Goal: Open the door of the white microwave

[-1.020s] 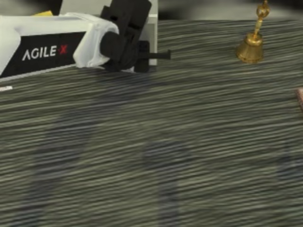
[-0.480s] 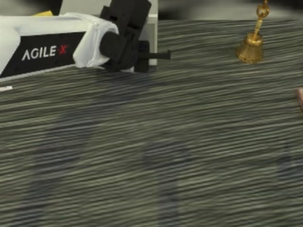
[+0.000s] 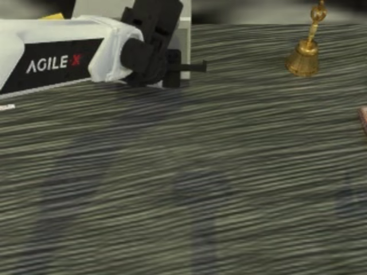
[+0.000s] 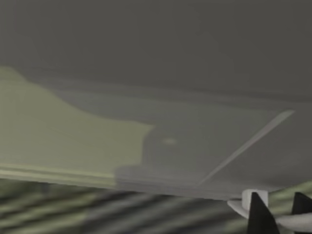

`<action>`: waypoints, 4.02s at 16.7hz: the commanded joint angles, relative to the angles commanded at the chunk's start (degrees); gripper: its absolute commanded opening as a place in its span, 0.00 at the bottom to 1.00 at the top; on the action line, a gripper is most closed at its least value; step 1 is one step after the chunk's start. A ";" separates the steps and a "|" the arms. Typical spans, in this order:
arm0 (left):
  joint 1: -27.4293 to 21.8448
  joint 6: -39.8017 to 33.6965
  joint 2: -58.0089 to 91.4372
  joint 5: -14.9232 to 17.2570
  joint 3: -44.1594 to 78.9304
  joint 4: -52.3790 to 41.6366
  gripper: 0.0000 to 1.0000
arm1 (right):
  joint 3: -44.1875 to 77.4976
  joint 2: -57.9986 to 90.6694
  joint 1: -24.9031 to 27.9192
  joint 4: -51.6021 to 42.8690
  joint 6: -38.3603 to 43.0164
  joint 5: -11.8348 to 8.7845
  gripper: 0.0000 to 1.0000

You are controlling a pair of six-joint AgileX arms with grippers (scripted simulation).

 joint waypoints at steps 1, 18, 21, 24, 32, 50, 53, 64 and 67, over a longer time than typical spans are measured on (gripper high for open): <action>0.00 0.00 0.00 0.00 0.00 0.00 0.00 | 0.00 0.00 0.00 0.00 0.00 0.00 1.00; 0.64 3.00 -2.17 2.36 -3.38 1.86 0.00 | 0.00 0.00 0.00 0.00 0.00 0.00 1.00; 0.64 3.00 -2.17 2.36 -3.38 1.86 0.00 | 0.00 0.00 0.00 0.00 0.00 0.00 1.00; 0.64 3.00 -2.17 2.36 -3.38 1.86 0.00 | 0.00 0.00 0.00 0.00 0.00 0.00 1.00; 0.64 3.00 -2.17 2.36 -3.38 1.86 0.00 | 0.00 0.00 0.00 0.00 0.00 0.00 1.00; 1.42 6.16 -4.31 4.92 -6.62 3.53 0.00 | 0.00 0.00 0.00 0.00 0.00 0.00 1.00; 1.42 6.16 -4.31 4.92 -6.62 3.53 0.00 | 0.00 0.00 0.00 0.00 0.00 0.00 1.00; 1.42 6.16 -4.31 4.92 -6.62 3.53 0.00 | 0.00 0.00 0.00 0.00 0.00 0.00 1.00; 1.42 6.16 -4.31 4.92 -6.62 3.53 0.00 | 0.00 0.00 0.00 0.00 0.00 0.00 1.00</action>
